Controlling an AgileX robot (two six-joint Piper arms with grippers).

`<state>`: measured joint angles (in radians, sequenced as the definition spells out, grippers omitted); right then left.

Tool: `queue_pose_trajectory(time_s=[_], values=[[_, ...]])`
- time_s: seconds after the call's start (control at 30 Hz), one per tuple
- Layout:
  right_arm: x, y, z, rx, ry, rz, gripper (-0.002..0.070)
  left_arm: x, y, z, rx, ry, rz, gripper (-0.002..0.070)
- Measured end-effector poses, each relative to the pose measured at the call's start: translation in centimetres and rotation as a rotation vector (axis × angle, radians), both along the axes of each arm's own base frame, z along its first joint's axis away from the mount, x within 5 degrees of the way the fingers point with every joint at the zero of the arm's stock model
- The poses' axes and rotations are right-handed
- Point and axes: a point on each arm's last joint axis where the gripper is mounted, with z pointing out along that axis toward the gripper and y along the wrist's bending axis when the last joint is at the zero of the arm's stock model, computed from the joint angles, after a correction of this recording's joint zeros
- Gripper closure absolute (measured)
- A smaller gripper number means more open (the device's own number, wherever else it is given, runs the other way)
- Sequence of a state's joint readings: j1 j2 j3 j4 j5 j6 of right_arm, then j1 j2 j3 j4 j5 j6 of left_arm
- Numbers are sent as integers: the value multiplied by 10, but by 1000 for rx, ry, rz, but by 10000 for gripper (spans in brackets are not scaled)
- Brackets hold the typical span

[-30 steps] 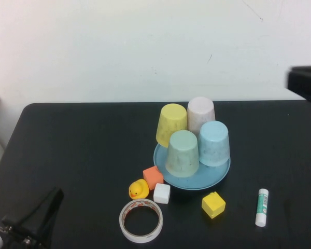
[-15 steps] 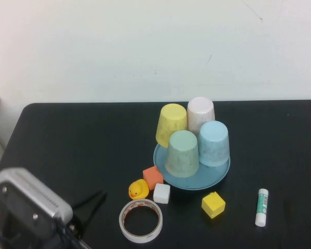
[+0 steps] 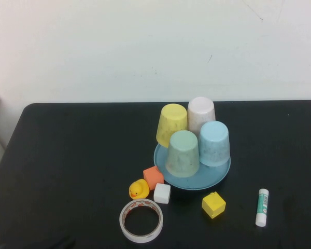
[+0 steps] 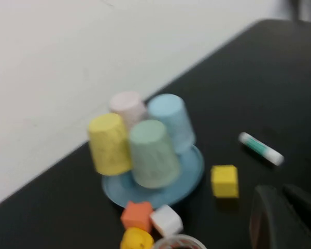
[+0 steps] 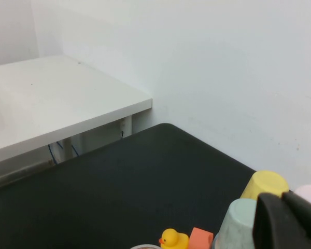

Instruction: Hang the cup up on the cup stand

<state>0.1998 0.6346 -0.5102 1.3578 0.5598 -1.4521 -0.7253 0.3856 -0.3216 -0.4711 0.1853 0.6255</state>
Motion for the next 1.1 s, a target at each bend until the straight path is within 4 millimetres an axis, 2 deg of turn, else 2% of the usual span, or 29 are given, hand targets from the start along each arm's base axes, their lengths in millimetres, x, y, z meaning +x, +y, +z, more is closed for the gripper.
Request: queue_pose_trajectory(time_s=[0.2,0.43,1.1], values=[[0,0,0,0,0,-1,671,-12,7,-8,11,0,-28,676],[0,0,0,0,0,-1,673,-13,7,-34,64,76,-38,676],[0,0,0,0,0,-2,674,-21,6,-50,133,201,-101,676]])
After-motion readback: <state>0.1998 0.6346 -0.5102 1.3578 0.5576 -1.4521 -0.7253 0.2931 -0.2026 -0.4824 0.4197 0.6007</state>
